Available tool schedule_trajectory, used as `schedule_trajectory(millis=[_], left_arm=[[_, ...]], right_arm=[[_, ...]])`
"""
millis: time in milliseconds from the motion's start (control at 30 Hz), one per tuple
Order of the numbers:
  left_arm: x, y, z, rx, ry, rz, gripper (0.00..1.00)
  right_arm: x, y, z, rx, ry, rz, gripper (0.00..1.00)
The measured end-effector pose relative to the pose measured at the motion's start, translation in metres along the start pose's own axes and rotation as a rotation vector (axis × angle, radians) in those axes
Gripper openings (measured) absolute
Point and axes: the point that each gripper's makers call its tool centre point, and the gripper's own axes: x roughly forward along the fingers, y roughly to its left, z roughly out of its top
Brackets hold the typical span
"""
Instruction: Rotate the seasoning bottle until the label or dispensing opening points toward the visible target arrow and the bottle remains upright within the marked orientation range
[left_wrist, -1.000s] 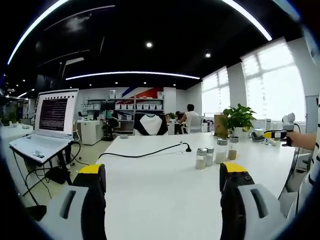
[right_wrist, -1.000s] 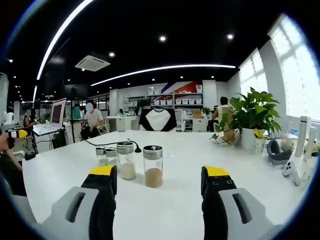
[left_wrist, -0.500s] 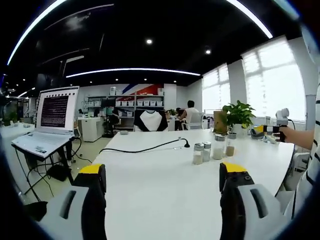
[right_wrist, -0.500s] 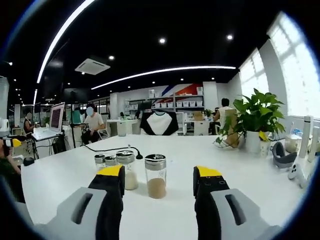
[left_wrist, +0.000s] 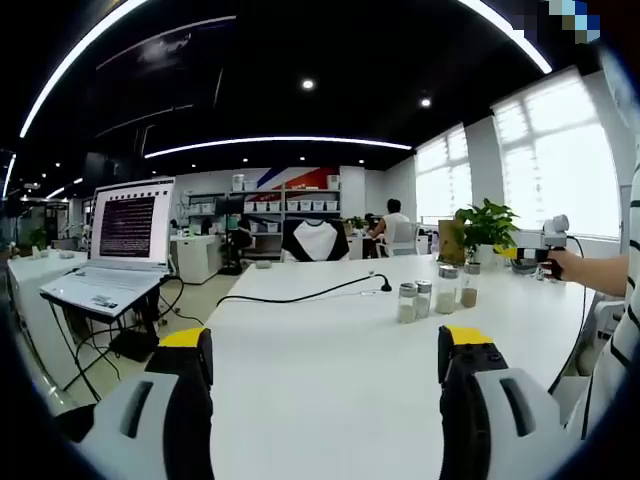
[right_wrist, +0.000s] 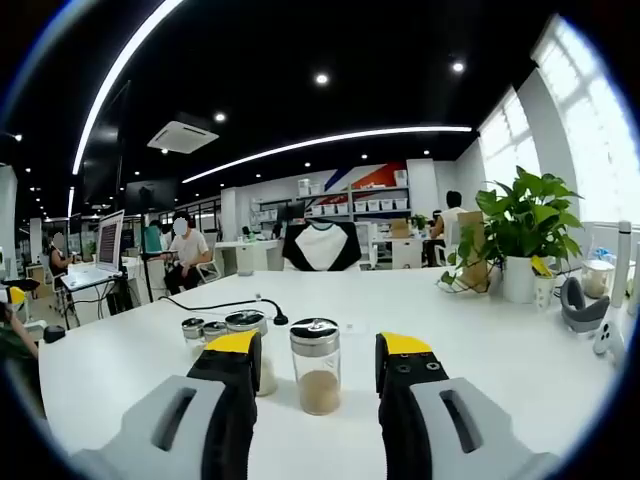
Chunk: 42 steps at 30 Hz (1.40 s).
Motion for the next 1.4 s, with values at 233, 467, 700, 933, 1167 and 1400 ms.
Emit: schedule_trajectory(millis=[233,467,700,933,1167,1400], left_arm=[[-0.012,-0.001,0.005,-0.042,-0.024,0.006,0.99],[-0.020,0.005,0.002,-0.069,-0.020,0.029,0.98],[-0.022,0.016,0.012,-0.075,-0.072,0.046,1.00],[-0.020,0.011,0.007,-0.056,-0.040,0.034,0.99],[-0.022,0.011,0.002,-0.036,-0.022,0.040,0.99],[-0.031,0.021,0.008,-0.032,-0.047,0.074,0.99]], right_arm=[[0.019,0.000,-0.007,0.003,0.019,0.004,0.45],[0.032,-0.009,-0.008,0.030,0.024,0.000,0.47],[0.044,-0.005,-0.015,0.019,0.047,0.000,0.50],[0.060,0.007,-0.015,0.006,0.013,0.034,0.37],[0.076,0.009,-0.027,0.010,0.049,0.032,0.46],[0.090,0.011,-0.042,-0.050,0.082,0.023,0.48]])
